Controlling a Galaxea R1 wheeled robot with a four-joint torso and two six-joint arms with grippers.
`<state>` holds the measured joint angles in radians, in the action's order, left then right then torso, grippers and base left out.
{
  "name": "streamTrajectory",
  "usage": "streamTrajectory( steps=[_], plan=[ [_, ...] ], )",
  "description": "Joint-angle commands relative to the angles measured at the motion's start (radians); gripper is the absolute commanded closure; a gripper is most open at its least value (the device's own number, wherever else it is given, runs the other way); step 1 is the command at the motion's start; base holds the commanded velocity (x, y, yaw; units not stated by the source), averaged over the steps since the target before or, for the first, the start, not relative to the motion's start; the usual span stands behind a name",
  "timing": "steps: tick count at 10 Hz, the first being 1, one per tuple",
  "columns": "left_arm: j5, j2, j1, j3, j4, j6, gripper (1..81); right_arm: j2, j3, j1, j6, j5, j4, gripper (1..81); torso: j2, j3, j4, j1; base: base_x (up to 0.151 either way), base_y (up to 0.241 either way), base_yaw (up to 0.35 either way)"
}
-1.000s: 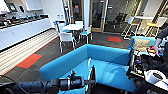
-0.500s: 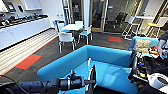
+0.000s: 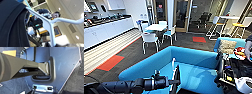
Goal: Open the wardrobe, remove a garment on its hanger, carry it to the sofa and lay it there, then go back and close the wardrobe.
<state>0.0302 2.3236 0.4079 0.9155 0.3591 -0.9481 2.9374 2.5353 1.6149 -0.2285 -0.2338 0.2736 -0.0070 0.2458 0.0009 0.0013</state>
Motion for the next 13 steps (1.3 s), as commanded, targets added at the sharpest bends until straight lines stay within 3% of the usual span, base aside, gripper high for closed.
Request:
streamTrajectory(
  steps=[1,4,9,13],
  plan=[
    [0.045,-0.007,-0.132,-0.052,0.02,0.002,81.1,-0.004,-0.004,-0.002,0.005,0.057,0.013,1.0,0.0,0.0,0.0,0.0,0.101,0.0,0.0],
    [0.045,-0.007,-0.132,-0.052,0.02,0.002,81.1,-0.004,-0.004,-0.003,0.005,0.057,0.013,1.0,0.0,0.0,0.0,0.0,0.098,0.0,0.0],
    [0.045,0.004,-0.132,-0.044,0.02,0.003,81.1,-0.002,-0.003,-0.003,0.005,0.057,0.013,1.0,0.001,0.0,0.0,0.0,0.0,0.0,0.0],
    [0.043,0.143,-0.255,0.126,0.006,-0.058,81.1,0.002,-0.004,-0.008,0.006,0.057,0.019,1.0,0.001,0.0,0.0,0.0,0.0,0.0,0.0]
  ],
)
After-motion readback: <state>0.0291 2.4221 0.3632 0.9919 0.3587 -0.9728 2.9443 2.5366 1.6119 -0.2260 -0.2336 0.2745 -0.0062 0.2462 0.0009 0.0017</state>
